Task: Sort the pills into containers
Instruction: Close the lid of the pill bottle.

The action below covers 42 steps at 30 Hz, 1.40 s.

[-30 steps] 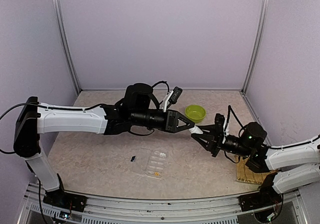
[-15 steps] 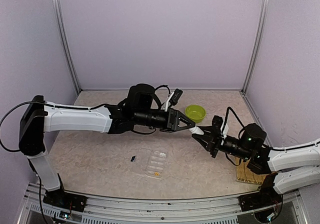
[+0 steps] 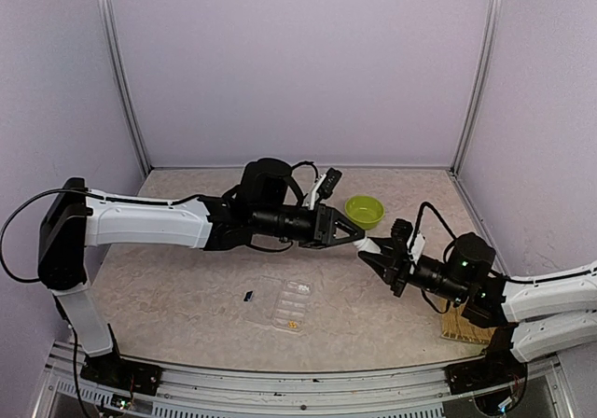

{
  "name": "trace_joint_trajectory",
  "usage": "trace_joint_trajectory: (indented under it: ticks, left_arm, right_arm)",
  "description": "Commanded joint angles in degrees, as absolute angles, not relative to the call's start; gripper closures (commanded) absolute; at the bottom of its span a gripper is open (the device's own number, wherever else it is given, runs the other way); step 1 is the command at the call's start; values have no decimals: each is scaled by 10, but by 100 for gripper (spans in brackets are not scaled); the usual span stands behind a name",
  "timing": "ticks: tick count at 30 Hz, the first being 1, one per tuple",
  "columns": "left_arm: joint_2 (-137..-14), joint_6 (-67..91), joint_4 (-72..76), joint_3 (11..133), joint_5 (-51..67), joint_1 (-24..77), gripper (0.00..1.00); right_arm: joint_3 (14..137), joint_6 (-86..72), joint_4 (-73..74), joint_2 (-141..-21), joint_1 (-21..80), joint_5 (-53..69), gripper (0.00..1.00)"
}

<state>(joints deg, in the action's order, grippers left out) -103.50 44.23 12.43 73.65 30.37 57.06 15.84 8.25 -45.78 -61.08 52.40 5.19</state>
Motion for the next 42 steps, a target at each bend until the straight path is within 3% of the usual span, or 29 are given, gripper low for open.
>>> trace_joint_trajectory:
  ticks: [1,14,26,33,36,40,42]
  left_arm:
    - [-1040,373,142,729,375,615,80]
    - [-1004,262,138,709,425,617,79]
    - [-986,235,139,699,440,619,68]
    - [-971,228,143,693,435,618,48]
    - [-962,227,141,693,427,618,33]
    - [-943,229,141,688,407,617,2]
    - [-930,237,149,681,391,616,1]
  right_arm:
    - [208,37,-484,-583,539,109,86]
    - [227,-136,-416,-543,539,170,87]
    - [217,-205,-433,-504,539,191,87]
    - [207,-210,-447,-496,540,196,87]
    - [205,-207,-449,-492,539,196,87]
    - [202,-194,-444,-483,539,193,87]
    - [202,-185,-431,-479,539,182,86]
